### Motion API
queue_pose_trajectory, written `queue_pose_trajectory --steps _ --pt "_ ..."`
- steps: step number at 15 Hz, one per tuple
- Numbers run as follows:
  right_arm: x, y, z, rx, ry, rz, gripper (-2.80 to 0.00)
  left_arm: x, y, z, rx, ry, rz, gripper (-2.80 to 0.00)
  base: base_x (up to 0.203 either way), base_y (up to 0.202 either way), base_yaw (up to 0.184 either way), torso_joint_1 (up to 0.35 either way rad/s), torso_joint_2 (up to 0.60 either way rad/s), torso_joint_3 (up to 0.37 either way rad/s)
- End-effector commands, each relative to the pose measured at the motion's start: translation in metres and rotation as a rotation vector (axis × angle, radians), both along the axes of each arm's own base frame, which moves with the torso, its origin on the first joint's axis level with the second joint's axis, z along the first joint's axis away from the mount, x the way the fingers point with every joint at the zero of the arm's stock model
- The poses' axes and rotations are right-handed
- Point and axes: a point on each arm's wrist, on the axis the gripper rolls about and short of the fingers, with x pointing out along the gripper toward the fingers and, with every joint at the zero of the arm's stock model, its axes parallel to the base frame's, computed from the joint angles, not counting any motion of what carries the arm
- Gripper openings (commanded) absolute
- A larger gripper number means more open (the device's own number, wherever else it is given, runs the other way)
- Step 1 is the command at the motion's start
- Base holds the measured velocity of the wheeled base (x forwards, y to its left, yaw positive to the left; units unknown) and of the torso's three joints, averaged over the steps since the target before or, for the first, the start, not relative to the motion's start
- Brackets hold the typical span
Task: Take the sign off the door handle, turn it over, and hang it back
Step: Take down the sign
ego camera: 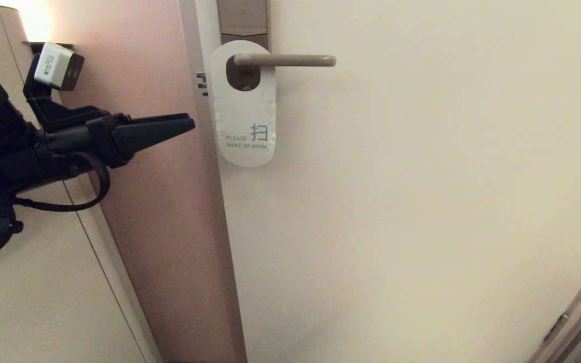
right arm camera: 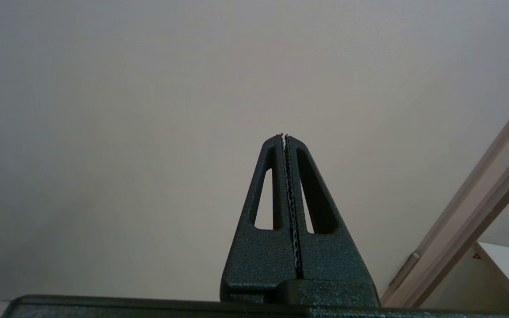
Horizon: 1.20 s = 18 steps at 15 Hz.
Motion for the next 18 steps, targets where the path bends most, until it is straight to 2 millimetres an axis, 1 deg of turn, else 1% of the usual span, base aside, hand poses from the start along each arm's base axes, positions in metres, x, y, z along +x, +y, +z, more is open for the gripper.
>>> queue_pose_trajectory --steps 1,2,5,9,11,18 --pt "0.000 0.000 0.000 -0.002 0.000 0.000 -2.80 0.009 -0.003 -0.005 0.000 0.006 -0.015 0.00 0.000 0.000 0.000 0.000 0.00 0.000" --pt "0.000 0.000 0.000 -0.002 0.000 0.000 -2.80 0.012 -0.006 -0.006 -0.003 0.008 -0.025 0.00 0.000 0.000 0.000 0.000 0.00 0.000" --pt "0.000 0.000 0.000 -0.002 0.000 -0.001 -2.80 0.013 -0.016 -0.003 -0.029 0.034 -0.065 0.00 0.000 0.000 0.000 0.000 0.00 0.000" --pt "0.000 0.000 0.000 -0.002 0.000 0.000 -2.80 0.020 -0.023 -0.002 -0.046 0.031 -0.114 0.00 0.000 0.000 0.000 0.000 0.00 0.000" --pt "0.000 0.000 0.000 -0.002 0.000 -0.001 -2.80 0.021 -0.023 -0.002 -0.045 0.036 -0.155 0.00 0.000 0.000 0.000 0.000 0.00 0.000" --pt "0.000 0.000 0.000 -0.002 0.000 0.000 -2.80 0.024 -0.024 -0.005 -0.057 0.042 -0.167 0.00 0.000 0.000 0.000 0.000 0.00 0.000"
